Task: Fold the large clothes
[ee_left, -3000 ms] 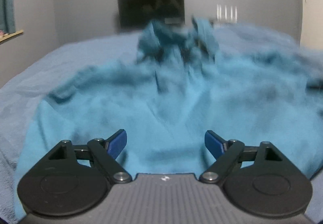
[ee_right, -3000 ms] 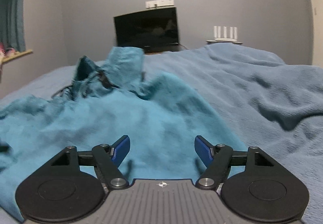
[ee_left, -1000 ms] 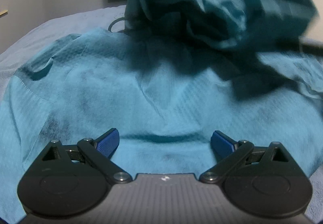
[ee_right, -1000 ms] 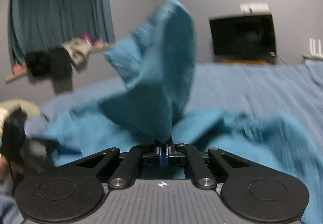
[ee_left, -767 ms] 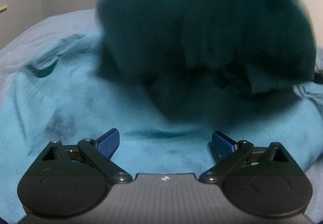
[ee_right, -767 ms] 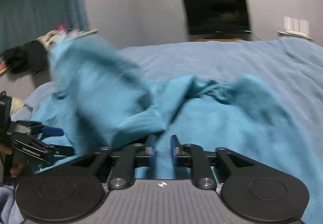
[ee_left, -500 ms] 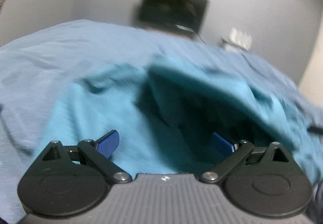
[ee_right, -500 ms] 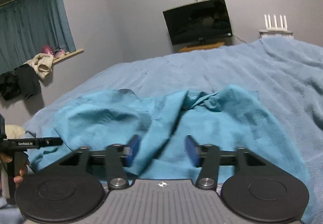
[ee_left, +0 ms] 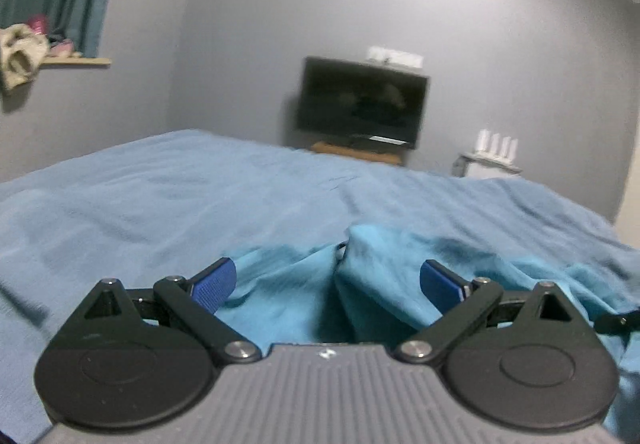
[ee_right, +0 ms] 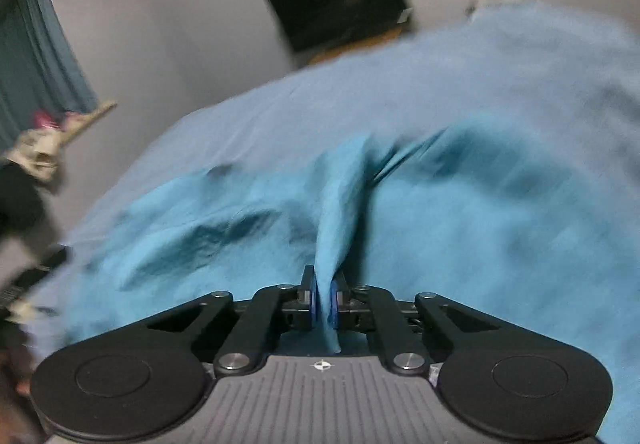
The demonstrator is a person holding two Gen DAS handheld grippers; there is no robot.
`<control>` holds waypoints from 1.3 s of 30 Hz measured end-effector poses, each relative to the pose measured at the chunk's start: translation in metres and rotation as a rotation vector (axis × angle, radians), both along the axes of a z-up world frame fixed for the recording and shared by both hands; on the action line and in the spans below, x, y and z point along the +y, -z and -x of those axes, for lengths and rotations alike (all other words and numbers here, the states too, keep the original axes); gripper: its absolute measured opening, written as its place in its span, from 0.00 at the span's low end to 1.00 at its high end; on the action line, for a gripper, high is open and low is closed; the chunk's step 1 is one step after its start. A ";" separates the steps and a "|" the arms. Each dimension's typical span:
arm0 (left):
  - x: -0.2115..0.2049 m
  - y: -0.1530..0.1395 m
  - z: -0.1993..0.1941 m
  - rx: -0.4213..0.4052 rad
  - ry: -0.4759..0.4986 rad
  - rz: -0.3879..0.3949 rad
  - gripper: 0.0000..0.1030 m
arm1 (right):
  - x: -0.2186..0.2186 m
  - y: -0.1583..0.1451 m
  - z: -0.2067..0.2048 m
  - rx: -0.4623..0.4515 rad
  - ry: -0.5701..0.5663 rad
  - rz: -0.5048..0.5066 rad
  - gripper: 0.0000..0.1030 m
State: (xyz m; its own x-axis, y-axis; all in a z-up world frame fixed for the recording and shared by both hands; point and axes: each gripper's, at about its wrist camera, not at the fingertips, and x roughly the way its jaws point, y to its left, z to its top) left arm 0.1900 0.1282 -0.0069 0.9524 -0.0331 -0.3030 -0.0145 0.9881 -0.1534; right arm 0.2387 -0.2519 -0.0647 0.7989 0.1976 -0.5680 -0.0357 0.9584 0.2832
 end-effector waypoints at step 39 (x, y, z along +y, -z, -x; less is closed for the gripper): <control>-0.074 0.058 -0.028 0.105 0.256 -0.227 0.96 | 0.066 0.058 0.009 -0.073 -0.108 0.386 0.50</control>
State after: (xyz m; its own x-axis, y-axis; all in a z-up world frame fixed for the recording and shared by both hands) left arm 0.2177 0.0538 -0.0649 0.8851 -0.1870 -0.4261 0.2339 0.9704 0.0600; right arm 0.2299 -0.1857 -0.1230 0.8264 0.0657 -0.5593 -0.1485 0.9834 -0.1038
